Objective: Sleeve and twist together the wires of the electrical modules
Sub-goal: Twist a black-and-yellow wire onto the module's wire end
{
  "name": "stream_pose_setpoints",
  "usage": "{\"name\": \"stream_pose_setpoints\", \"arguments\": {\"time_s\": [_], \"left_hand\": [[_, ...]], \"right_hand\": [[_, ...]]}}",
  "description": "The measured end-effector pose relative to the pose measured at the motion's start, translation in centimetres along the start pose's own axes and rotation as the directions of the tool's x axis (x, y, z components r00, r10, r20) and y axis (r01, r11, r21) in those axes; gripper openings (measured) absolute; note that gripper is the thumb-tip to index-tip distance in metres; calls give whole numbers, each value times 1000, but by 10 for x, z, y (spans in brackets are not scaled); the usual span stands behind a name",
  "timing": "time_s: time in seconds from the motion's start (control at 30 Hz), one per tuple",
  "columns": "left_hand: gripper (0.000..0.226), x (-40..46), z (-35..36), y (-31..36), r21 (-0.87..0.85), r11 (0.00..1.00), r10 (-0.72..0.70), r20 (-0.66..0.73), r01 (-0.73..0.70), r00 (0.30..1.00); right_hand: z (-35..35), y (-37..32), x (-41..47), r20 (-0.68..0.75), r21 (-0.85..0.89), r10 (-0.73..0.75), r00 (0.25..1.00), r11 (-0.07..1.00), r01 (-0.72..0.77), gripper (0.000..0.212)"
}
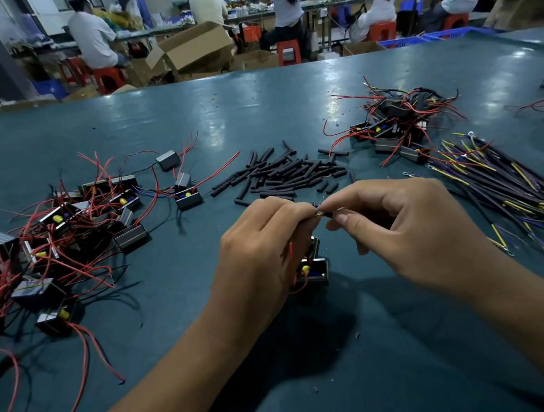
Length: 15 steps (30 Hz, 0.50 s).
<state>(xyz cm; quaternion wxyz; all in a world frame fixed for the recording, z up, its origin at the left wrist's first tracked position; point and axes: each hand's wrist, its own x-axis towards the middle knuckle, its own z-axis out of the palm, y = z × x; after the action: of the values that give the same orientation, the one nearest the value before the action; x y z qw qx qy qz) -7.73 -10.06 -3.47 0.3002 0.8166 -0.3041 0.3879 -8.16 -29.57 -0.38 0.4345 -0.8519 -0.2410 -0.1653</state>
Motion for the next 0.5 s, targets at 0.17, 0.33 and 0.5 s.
{"name": "stream_pose_setpoints", "arguments": {"time_s": [0.17, 0.33, 0.5], "left_hand": [[12, 1, 0, 1, 21, 999, 44, 9, -45, 999], [12, 2, -2, -2, 29, 995, 90, 84, -93, 992], [14, 1, 0, -8, -125, 992, 0, 114, 14, 993]], "right_hand": [[2, -1, -3, -39, -4, -32, 999, 999, 32, 17], [1, -3, -2, -28, -87, -113, 993, 990, 110, 18], [-4, 1, -1, 21, -202, -211, 977, 956, 211, 19]]}}
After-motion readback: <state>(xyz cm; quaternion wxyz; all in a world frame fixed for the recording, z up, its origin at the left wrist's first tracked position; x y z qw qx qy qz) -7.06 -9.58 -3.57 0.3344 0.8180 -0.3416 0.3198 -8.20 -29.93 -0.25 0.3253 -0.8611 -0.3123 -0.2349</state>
